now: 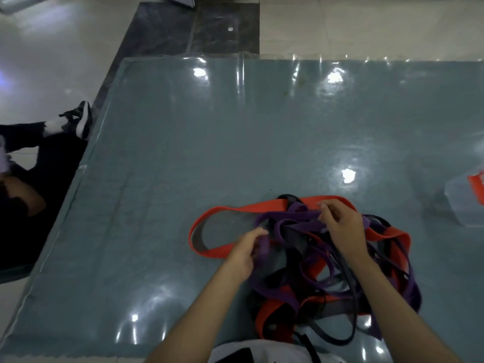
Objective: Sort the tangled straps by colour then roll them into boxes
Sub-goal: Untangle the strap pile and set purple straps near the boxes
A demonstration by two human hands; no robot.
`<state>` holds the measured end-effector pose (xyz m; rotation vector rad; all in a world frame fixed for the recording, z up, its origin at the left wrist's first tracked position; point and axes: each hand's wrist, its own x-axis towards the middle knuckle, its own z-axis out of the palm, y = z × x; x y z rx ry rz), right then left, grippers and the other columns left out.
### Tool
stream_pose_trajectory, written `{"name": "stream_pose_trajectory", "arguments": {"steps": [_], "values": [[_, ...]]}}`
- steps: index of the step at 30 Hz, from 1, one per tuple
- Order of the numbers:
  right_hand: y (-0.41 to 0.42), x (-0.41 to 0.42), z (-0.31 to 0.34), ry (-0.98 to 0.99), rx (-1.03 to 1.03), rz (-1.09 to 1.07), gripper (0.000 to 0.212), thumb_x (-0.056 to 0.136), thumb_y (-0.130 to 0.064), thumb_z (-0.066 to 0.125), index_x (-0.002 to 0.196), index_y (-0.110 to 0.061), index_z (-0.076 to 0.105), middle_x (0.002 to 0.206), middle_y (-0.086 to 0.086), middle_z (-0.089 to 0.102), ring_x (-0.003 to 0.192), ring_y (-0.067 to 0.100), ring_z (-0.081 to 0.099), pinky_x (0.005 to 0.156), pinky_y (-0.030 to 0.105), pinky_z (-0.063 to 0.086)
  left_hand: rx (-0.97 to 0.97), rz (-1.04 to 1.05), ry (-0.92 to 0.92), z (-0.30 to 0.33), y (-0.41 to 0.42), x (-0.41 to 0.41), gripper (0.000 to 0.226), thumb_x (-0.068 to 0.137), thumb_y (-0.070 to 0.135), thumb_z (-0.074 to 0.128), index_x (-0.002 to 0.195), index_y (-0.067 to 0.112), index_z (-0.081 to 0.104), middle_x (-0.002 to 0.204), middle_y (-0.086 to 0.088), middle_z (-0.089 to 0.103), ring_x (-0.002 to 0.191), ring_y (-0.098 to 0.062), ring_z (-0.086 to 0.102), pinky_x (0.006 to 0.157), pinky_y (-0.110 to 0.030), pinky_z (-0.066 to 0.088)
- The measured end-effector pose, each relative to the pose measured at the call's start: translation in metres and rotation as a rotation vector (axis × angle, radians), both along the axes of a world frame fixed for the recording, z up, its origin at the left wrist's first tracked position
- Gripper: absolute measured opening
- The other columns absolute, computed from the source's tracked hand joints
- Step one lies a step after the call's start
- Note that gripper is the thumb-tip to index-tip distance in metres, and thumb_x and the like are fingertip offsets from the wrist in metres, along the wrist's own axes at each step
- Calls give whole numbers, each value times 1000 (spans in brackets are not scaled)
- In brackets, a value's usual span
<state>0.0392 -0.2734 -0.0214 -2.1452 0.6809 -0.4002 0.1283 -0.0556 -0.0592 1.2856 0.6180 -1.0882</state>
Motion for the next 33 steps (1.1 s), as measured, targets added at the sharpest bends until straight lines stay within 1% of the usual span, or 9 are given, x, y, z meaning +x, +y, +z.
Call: {"name": "stream_pose_trajectory", "arguments": {"steps": [4,8,12,15,17,19,26,29,33], "values": [[16,-21,-4,73,106,15,16,103,-13,59,94,-17,71,69,-2,71,63,14,71,65,40,63,27,-219,-67,-4,-26,-25,37,77,47,89,75,19,64,65,3,64,55,-10,61,50,-21,48],[33,-38,-8,157,263,146,15,102,-8,61,100,-15,75,81,-1,77,78,15,76,76,39,65,151,-238,-213,-10,-38,-39,72,58,44,99,110,8,65,102,-11,76,90,-26,73,81,-39,62],[42,-51,-11,94,2,176,19,98,-3,65,106,-16,75,99,-7,74,93,7,68,85,21,55,170,-155,-242,-8,-29,-35,57,68,27,95,108,5,62,96,-13,73,81,-27,70,67,-34,57],[44,-61,-19,212,-288,181,22,93,-12,71,114,-17,72,106,-4,65,101,18,55,92,30,50,112,-113,-240,0,-20,-27,33,73,16,89,96,9,67,96,-16,77,85,-30,73,73,-42,62],[44,-67,-18,352,-334,221,25,91,-22,74,115,-18,72,107,-1,64,102,23,57,90,38,53,55,-81,-254,4,-12,-19,20,75,5,85,87,11,70,91,-17,76,81,-29,72,78,-46,62],[42,-71,-12,492,-305,246,22,92,-29,74,113,-20,73,110,-2,62,103,23,63,86,38,55,-6,-69,-244,13,-1,-8,17,78,-4,78,87,8,70,84,-17,73,70,-28,69,68,-38,61],[47,-64,7,464,-444,107,9,96,-36,66,97,-28,67,92,-5,69,83,25,70,67,35,53,-224,-187,-68,34,24,14,32,92,14,62,122,9,68,105,-13,73,82,-24,72,73,-36,59],[46,-57,20,294,-196,-23,13,96,-31,70,86,-26,63,71,-8,71,58,11,70,59,33,57,-289,-123,-90,39,25,17,24,98,11,49,115,7,66,94,-10,77,81,-20,75,73,-30,59],[59,-38,31,97,4,-116,11,97,-27,72,93,-20,65,79,-12,71,49,5,67,56,35,62,-284,-182,-195,37,25,15,19,94,3,59,110,8,69,92,-9,76,81,-20,74,81,-32,57]]}}
